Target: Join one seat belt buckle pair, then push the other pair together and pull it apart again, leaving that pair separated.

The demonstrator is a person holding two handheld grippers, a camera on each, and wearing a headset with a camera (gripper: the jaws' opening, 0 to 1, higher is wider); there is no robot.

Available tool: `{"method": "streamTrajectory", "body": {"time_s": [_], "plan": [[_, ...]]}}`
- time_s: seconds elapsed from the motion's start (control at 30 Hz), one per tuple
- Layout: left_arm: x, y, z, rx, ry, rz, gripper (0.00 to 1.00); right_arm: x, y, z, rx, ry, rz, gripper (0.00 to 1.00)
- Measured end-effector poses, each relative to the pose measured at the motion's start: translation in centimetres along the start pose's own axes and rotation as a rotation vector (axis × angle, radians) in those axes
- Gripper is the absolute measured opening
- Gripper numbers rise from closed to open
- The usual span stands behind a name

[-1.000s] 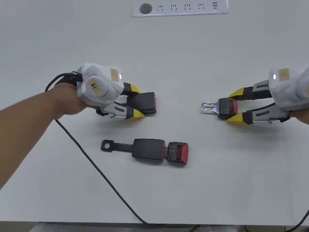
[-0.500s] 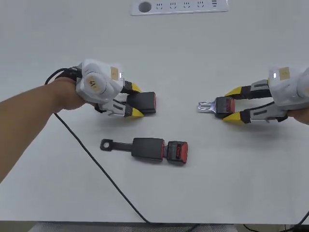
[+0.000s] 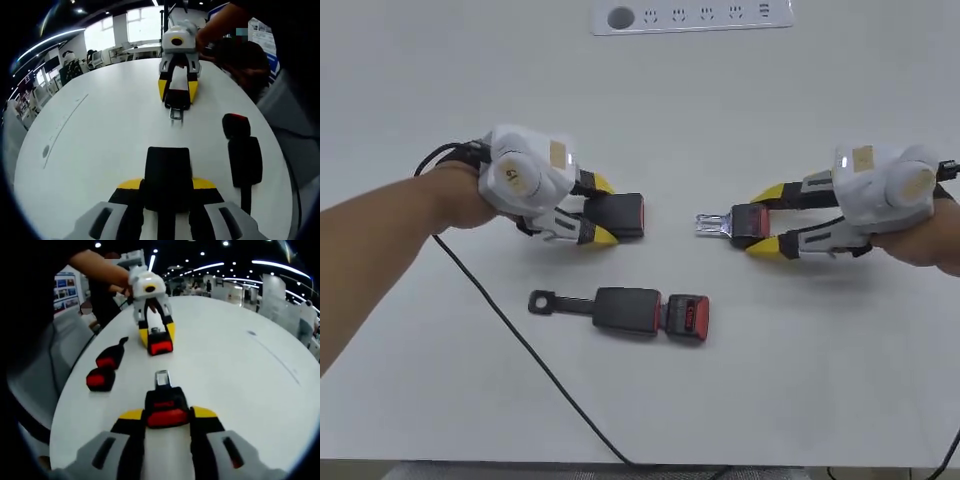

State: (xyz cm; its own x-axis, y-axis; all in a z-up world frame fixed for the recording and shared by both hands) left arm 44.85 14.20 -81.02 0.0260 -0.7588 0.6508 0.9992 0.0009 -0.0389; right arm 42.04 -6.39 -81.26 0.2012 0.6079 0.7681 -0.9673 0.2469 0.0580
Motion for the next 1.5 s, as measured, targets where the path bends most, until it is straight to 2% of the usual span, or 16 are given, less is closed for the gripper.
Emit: {"method": "streamTrajectory", "body": {"time_s": [0.23, 0.4, 0.67, 1.07, 1.3, 1.5], "plan": [[0.0, -0.1, 0.2, 0.0, -0.003, 0.002, 0.36, 1.3, 0.2, -1.3, 0.001, -0.008, -0.006, 0.35], [0.0, -0.2, 0.3, 0.001, -0.003, 0.004, 0.36, 2.4, 0.4, -3.1, 0.003, -0.021, -0.003, 0.35], [-0.1, -0.2, 0.4, -0.005, -0.001, 0.007, 0.36, 3.4, 0.6, -4.7, 0.003, -0.026, -0.008, 0.35], [-0.1, -0.1, 0.5, -0.016, 0.007, 0.005, 0.36, 3.9, 0.4, -5.2, 0.011, -0.002, 0.013, 0.35], [-0.1, -0.3, 0.4, -0.039, 0.03, -0.025, 0.36, 4.9, 0.7, -6.5, 0.016, 0.026, 0.038, 0.35], [0.1, -0.5, 0.7, -0.038, 0.029, -0.024, 0.35, 5.0, 1.0, -6.5, 0.011, 0.043, 0.019, 0.35]]}}
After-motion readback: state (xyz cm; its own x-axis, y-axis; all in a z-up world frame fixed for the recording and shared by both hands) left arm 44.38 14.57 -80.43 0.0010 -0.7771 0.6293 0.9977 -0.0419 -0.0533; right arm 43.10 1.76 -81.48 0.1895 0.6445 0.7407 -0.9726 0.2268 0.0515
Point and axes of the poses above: the centre of the closed fingertips' face, and the gripper's own axes: z roughly backward along the fingers, y roughly to its left, x roughly out of its top, the point moved 5 cm from there along z, roughly backward along the fingers, and after that the axes turned 3 degrees about -x, right-handed, at the moved point
